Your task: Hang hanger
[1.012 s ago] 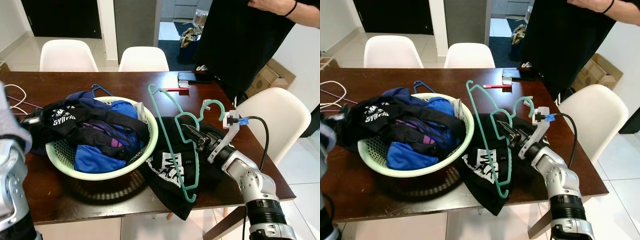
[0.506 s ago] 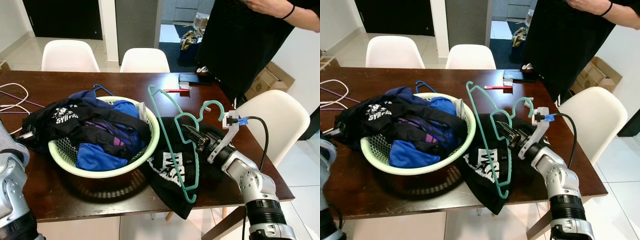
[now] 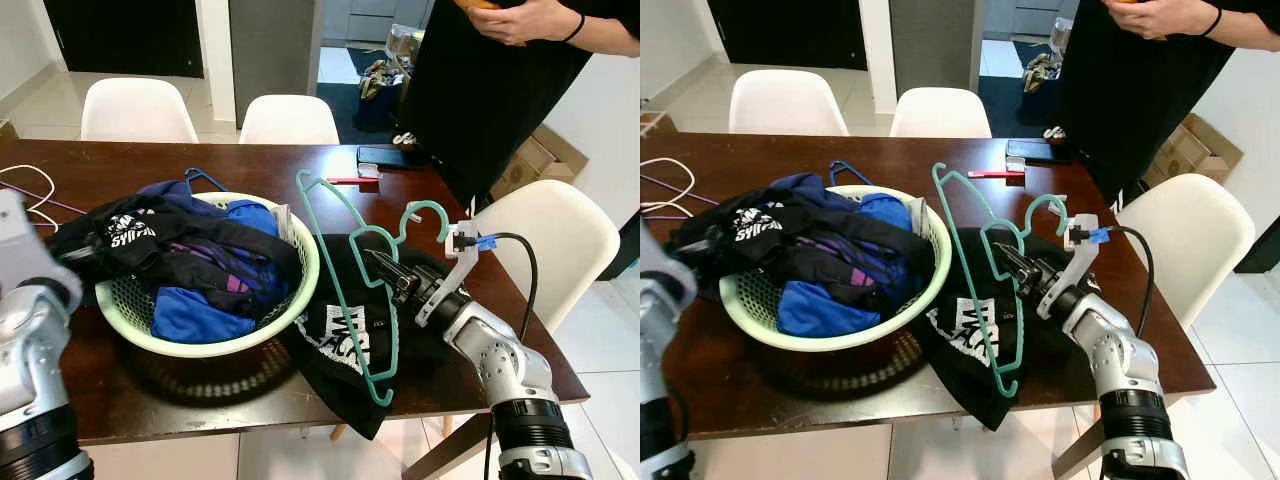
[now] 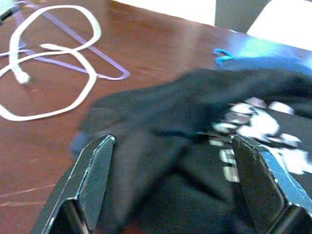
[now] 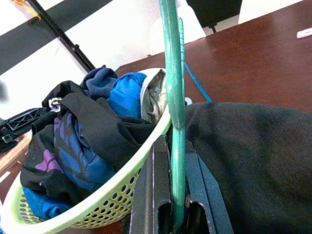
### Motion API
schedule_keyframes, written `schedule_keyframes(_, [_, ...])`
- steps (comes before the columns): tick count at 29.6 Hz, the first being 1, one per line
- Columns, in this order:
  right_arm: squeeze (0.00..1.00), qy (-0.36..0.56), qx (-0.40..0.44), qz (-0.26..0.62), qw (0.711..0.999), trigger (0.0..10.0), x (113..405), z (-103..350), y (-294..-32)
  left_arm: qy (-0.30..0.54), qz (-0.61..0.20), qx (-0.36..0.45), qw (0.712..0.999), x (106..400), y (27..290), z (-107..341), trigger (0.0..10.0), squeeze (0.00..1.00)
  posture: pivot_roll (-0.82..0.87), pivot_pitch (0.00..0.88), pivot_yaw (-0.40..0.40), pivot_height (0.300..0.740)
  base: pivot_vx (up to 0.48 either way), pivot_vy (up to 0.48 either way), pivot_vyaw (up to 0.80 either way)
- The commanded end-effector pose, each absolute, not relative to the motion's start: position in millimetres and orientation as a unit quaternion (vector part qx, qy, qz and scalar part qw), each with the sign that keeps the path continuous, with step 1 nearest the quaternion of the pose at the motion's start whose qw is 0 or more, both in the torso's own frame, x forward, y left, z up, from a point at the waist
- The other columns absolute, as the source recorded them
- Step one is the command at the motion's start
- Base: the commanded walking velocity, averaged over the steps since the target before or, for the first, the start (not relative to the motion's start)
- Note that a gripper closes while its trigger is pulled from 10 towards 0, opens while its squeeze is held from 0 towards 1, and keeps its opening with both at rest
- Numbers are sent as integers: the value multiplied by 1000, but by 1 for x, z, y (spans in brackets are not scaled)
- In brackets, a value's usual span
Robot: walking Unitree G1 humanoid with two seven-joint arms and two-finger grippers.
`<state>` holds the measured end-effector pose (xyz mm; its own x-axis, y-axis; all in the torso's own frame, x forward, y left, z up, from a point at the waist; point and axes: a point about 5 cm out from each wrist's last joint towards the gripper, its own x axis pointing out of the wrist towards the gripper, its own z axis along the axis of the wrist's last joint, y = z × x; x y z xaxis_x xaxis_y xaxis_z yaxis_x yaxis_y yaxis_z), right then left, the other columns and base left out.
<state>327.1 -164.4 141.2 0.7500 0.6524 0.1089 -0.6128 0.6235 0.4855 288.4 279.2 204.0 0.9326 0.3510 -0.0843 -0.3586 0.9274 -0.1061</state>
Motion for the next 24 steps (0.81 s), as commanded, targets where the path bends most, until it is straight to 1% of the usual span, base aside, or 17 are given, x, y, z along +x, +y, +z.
schedule_keyframes(1, [0, 38, 250, 352, 901, 10000, 327, 143, -166, 28, 176, -50, 983, 288, 277, 208, 10000, 0, 63, 66, -82, 740, 0, 0, 0])
schedule_keyframes(6, [0, 38, 250, 352, 901, 10000, 327, 143, -166, 34, 177, -41, 983, 287, 277, 205, 10000, 0, 63, 72, -82, 740, 0, 0, 0])
schedule_keyframes(11, [0, 38, 252, 352, 901, 10000, 327, 143, -166, 61, 187, -17, 980, 284, 283, 195, 10000, 0, 63, 75, -82, 740, 0, 0, 0])
schedule_keyframes(13, [0, 38, 252, 352, 901, 10000, 327, 143, -166, 61, 187, -17, 980, 284, 283, 195, 10000, 0, 63, 75, -82, 740, 0, 0, 0])
schedule_keyframes(18, [0, 38, 252, 351, 901, 10000, 327, 143, -167, 60, 217, -3, 974, 281, 294, 198, 10000, 0, 58, 77, -80, 740, 0, 0, 0])
schedule_keyframes(24, [0, 38, 252, 351, 901, 10000, 326, 143, -167, 60, 219, -2, 974, 281, 297, 199, 10000, 0, 60, 81, -81, 740, 0, 0, 0])
